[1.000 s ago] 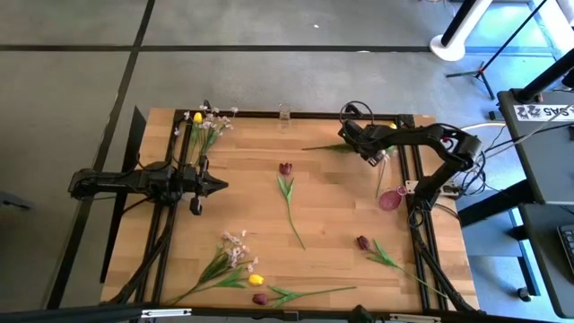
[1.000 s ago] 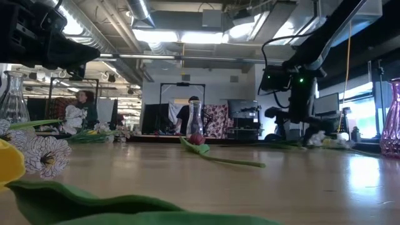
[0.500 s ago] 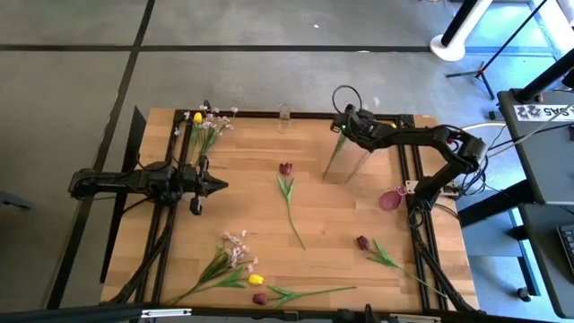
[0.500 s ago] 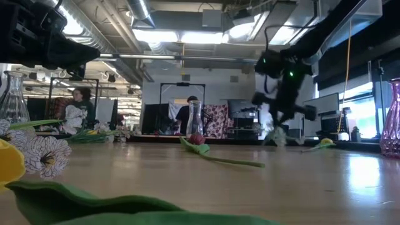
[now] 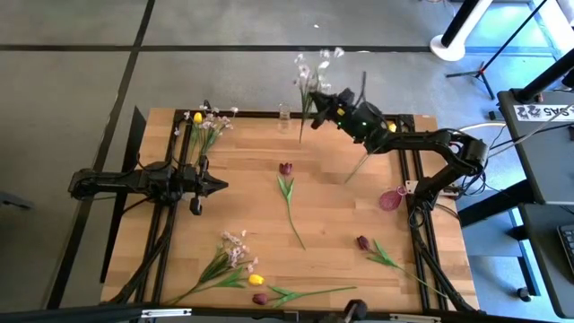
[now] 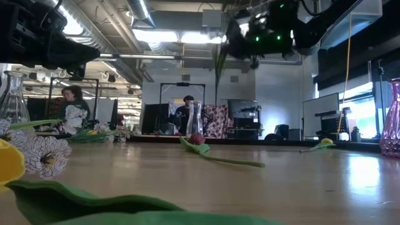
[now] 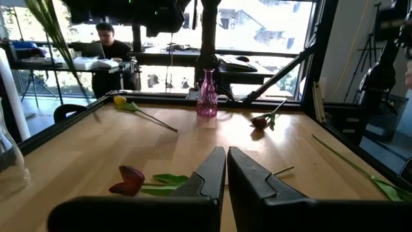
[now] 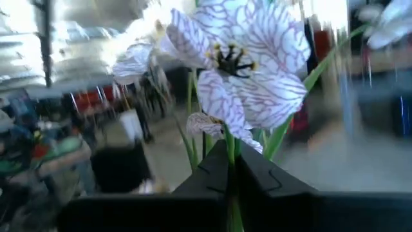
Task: Sort flowers into vase by color
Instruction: Put the top right white flower into the top transparent vase
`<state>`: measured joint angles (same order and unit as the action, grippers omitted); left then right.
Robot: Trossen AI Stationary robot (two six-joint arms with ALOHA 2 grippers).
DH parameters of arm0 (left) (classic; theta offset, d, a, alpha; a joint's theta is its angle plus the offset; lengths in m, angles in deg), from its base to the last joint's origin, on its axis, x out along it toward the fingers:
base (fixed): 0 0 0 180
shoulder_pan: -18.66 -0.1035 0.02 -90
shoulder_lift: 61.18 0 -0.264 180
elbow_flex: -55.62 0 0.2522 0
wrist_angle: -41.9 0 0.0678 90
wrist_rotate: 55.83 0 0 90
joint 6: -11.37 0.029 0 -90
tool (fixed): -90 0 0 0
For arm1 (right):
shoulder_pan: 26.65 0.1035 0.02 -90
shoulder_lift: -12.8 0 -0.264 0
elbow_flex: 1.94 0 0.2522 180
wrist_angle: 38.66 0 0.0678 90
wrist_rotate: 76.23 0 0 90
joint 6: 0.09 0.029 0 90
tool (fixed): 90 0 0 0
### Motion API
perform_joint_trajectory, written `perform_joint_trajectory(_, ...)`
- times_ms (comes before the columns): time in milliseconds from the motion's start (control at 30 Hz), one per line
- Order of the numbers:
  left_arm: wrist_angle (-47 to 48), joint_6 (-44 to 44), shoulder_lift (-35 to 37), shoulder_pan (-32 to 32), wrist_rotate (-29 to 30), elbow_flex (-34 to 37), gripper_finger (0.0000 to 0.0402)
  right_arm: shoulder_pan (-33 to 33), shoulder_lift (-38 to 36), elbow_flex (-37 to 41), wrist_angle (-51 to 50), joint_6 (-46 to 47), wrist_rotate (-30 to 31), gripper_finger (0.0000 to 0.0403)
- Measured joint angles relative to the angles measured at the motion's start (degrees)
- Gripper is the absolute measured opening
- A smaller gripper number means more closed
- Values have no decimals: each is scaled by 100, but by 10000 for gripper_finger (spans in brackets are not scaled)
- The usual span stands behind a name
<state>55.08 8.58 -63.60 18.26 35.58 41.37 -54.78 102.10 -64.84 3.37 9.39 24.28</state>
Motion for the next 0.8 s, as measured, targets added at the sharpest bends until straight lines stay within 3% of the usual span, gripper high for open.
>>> perform_joint_trajectory(167, 1, 0, 2, 0, 0, 0, 15, -6, 201, -24, 1530, -530, 238, 6)
perform_joint_trajectory(233, 0, 0, 2, 0, 0, 0, 15, -6, 312, -219, 1656, -798, 251, 10)
perform_joint_trajectory(533, 1, 0, 2, 0, 0, -1, 15, -3, 1276, -1959, 335, -1236, 30, 4)
perform_joint_trajectory(800, 0, 0, 2, 0, 0, 0, 15, -166, 1504, -2133, 245, -1395, -108, 7)
